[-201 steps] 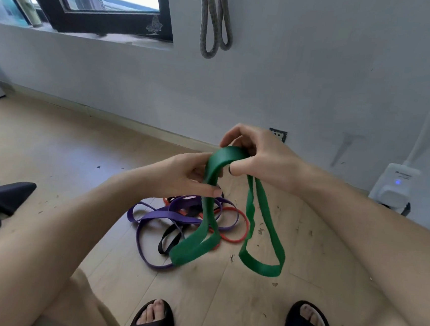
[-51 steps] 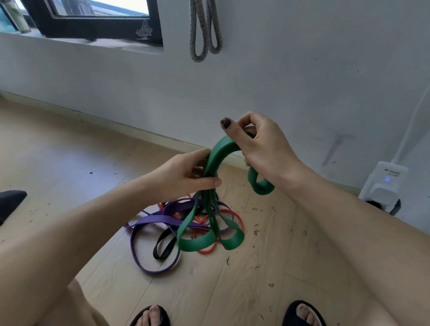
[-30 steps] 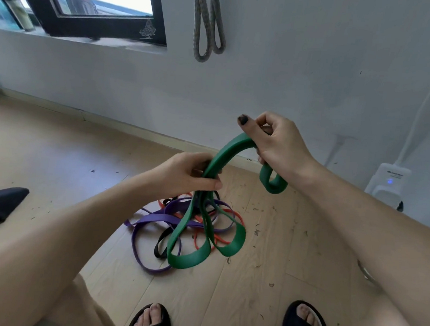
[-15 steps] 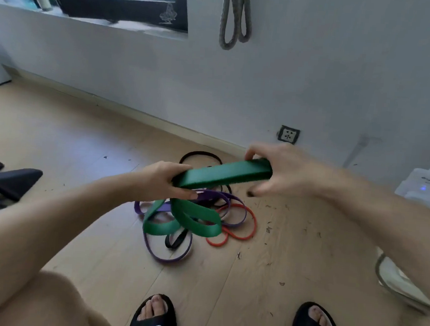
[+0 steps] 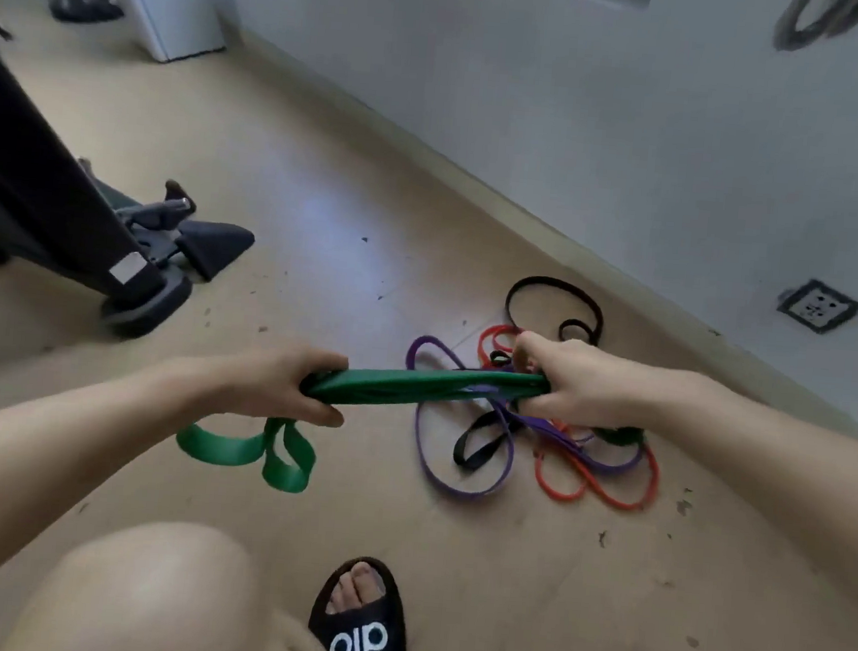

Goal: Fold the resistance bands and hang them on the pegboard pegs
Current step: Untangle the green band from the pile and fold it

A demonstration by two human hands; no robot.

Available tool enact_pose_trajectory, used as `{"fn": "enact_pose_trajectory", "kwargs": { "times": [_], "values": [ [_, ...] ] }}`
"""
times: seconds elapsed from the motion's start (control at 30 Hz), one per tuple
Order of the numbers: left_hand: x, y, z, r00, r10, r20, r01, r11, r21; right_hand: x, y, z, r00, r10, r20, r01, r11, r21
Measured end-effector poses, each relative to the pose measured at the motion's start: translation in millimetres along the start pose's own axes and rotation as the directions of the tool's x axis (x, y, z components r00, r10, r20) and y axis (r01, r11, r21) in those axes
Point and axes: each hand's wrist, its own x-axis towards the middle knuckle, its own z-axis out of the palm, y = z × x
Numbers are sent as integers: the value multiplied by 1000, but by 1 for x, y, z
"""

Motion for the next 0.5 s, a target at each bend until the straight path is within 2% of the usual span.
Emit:
{"fn": "enact_pose_trajectory", "kwargs": {
  "times": [0.17,0.43,0.5],
  "values": [
    [-11,-92,38,973,-224,48,226,973,-42,97,-45,60,970,-127,207,136,990,-28],
    [-1,-192,118,885,-463,49,466,875,-132,223,-64,153,924,-125,360,137,991,-7],
    [8,-209,135,858,-514,-2,507,846,-164,246,-61,174,916,-133,378,160,986,-41]
  ]
}}
